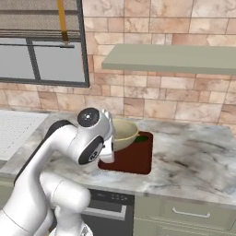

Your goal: Place the two vegetables and bowl onto the tray for setting up a vegetable dip station.

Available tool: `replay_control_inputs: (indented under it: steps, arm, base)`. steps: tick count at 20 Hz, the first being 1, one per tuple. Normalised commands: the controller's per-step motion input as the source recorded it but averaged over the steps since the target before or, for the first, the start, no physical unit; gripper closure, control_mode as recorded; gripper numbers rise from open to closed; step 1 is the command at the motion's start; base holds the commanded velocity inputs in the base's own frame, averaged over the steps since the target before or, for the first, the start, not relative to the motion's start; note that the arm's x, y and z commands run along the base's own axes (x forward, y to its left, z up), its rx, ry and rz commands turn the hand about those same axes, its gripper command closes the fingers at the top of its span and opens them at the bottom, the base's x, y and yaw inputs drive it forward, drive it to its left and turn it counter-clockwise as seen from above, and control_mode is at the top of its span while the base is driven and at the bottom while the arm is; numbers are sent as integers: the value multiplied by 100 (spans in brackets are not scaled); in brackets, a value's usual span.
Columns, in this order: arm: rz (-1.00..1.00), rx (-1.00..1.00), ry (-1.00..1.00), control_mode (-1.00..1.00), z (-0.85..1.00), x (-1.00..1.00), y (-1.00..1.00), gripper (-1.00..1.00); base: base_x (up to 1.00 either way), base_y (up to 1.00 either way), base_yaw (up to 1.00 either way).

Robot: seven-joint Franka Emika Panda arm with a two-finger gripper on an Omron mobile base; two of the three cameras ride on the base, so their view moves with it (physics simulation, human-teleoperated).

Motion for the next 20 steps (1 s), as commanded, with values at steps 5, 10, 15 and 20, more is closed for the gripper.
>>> replay_control_inputs:
  steps: [5,10,15,20]
  arm:
    - [0,6,-3,-100,-63,40,-3,100]
    - [0,4,0,-100,-42,27,-29,100]
    - [0,3,0,-100,-18,24,-47,100]
    - [0,1,0,-100,-23,12,-23,100]
  base:
    - [0,0,0]
    - [0,0,0]
    - [0,0,0]
    - [0,0,0]
